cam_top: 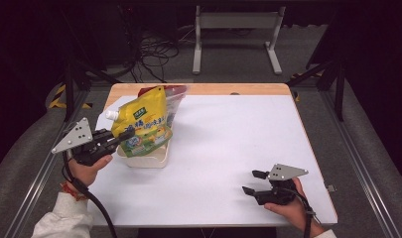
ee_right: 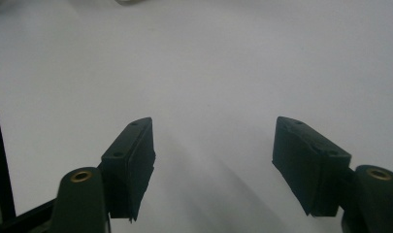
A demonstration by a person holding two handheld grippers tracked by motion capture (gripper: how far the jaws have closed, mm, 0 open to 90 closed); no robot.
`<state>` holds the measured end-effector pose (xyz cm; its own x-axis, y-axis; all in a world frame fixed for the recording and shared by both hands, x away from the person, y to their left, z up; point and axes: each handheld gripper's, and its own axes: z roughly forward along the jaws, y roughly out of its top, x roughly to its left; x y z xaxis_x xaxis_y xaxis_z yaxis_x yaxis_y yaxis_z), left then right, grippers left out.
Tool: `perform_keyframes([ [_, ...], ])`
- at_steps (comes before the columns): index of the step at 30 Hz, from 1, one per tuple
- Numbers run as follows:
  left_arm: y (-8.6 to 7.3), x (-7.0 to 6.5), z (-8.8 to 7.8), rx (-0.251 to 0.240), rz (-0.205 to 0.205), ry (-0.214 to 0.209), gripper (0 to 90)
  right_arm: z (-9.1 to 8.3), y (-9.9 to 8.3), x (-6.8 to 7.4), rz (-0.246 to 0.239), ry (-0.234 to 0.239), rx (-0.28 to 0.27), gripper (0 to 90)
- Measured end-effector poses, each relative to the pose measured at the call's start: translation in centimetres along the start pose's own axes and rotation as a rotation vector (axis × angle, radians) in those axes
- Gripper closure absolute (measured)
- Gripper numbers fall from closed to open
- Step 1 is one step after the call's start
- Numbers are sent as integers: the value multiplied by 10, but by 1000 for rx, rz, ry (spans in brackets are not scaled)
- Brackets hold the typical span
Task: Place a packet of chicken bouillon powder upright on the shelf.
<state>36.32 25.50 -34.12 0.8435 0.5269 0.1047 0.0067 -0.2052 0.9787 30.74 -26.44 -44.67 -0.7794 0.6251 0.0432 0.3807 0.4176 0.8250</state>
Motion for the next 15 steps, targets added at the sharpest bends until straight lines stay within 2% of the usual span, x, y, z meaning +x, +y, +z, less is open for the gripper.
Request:
perform_keyframes([
  [1, -1, 3, -1, 10, 4, 9, 864, 0, 0, 0, 1, 3, 0, 312],
  [5, -7, 10, -3, 32, 8, -6, 864, 1, -1, 0, 1, 6, 6, 309],
  [10, -10, 14, -4, 57, 17, 8, 863, 2, -1, 0, 2, 9, 6, 304],
  [11, -11, 15, -4, 53, 15, -7, 863, 2, -1, 0, 3, 11, 6, 303],
  [13, -15, 17, -1, 84, 20, -21, 863, 2, -1, 0, 7, 13, 6, 302],
  [15, -19, 19, 2, 78, 9, -45, 863, 2, -1, 0, 6, 16, 5, 302],
])
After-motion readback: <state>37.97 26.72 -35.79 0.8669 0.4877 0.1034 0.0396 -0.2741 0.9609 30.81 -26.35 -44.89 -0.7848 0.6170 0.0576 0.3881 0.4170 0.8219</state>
